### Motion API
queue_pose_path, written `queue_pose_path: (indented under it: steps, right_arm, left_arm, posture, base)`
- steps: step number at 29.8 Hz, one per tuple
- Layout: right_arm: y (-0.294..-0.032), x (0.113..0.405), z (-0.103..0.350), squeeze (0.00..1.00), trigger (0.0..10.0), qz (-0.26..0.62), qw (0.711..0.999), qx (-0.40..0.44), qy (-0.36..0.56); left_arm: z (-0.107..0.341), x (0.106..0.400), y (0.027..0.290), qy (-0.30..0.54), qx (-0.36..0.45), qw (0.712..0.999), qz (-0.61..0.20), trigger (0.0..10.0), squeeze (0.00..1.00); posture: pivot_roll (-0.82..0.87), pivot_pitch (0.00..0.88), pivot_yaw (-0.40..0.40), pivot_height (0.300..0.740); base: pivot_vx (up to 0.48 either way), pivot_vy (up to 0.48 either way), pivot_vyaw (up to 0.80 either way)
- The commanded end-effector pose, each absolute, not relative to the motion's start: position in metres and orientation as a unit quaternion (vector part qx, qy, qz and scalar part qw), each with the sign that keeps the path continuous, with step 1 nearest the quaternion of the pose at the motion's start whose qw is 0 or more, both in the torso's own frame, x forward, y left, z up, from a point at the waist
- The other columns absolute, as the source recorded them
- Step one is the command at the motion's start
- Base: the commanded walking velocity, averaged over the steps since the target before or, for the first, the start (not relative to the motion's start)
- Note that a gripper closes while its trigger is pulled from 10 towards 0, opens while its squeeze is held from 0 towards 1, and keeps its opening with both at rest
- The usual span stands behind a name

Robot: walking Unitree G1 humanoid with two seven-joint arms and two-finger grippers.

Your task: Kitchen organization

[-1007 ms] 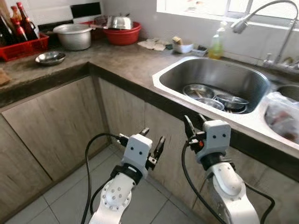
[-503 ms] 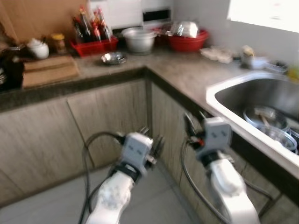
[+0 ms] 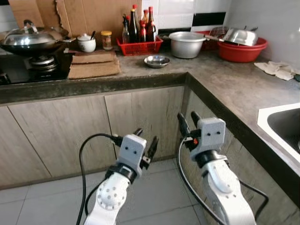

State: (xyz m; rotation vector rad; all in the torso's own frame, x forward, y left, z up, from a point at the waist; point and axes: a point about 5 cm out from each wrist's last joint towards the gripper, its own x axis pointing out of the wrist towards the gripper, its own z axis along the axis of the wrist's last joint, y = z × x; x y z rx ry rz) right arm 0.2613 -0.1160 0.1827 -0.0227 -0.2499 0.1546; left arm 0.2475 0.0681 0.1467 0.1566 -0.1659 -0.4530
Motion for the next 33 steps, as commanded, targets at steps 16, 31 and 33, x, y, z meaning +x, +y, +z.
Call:
queue_pose_path:
  steps: [16,31,33]
  right_arm:
    - [-0.1236,0.2616,0.1797,0.00,10.0,0.059,0.991,-0.011,-0.118]
    - [-0.1255,0.2603,0.1779,0.00,10.0,0.054,0.992,-0.010,-0.115]
    - [-0.1256,0.2605,0.1784,0.00,10.0,0.054,0.992,-0.009,-0.116]
  left_arm:
    - [0.1505,0.2471,0.0630,-0.089,0.075,0.966,-0.231,10.0,0.00]
    - [0.1516,0.2473,0.0635,-0.093,0.074,0.966,-0.229,10.0,0.00]
    - [0.1517,0.2472,0.0632,-0.093,0.073,0.966,-0.229,10.0,0.00]
  posture:
    - [0.00,0.000,-0.013,0.740]
    - [0.00,0.000,-0.013,0.740]
    - [0.00,0.000,-0.014,0.740]
  base:
    - [0.296,0.000,0.00]
    - [0.345,0.000,0.00]
    - [0.368,0.000,0.00]
